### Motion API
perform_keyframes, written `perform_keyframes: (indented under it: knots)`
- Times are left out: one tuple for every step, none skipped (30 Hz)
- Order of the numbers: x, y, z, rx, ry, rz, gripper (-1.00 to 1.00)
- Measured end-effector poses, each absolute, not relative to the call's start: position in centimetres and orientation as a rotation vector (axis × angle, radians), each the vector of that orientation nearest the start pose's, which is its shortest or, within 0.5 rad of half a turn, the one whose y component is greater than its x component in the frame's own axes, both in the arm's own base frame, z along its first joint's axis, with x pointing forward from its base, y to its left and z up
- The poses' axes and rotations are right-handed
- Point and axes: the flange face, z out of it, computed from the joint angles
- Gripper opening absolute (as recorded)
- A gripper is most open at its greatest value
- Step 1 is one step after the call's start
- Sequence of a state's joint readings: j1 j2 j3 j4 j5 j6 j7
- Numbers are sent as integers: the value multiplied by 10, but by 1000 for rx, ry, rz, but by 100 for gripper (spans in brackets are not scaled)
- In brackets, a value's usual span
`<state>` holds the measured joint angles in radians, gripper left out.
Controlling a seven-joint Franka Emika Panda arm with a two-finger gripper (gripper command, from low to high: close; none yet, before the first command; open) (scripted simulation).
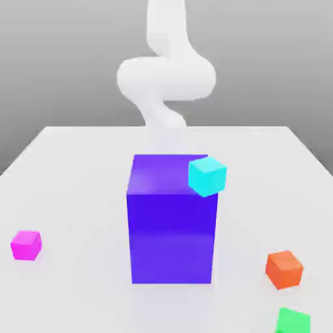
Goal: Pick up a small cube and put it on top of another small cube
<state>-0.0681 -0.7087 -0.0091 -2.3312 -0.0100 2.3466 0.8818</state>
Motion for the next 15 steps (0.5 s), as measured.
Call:
perform_keyframes:
  knots:
    - [393, -45, 648, -2383, 1335, -907, 0]
    - [403, -60, 628, -2361, 1423, -871, 0]
    - [411, -75, 609, -2335, 1509, -834, 0]
    - [419, -90, 589, -2306, 1593, -798, 0]
    - [424, -106, 569, -2273, 1677, -762, 0]
    - [428, -121, 549, -2238, 1759, -725, 0]
    - [431, -137, 529, -2199, 1841, -687, 0]
    - [432, -153, 508, -2157, 1921, -650, 0]
    - [432, -168, 488, -2111, 2000, -612, 0]
    - [430, -183, 467, -2063, 2078, -573, 0]
    - [427, -198, 446, -2011, 2154, -534, 0]
    - [422, -212, 425, -1957, 2229, -495, 0]
    - [416, -226, 405, -1899, 2301, -455, 0]
    - [409, -240, 384, -1838, 2372, -415, 0]
    - [401, -252, 363, -1775, 2440, -374, 0]
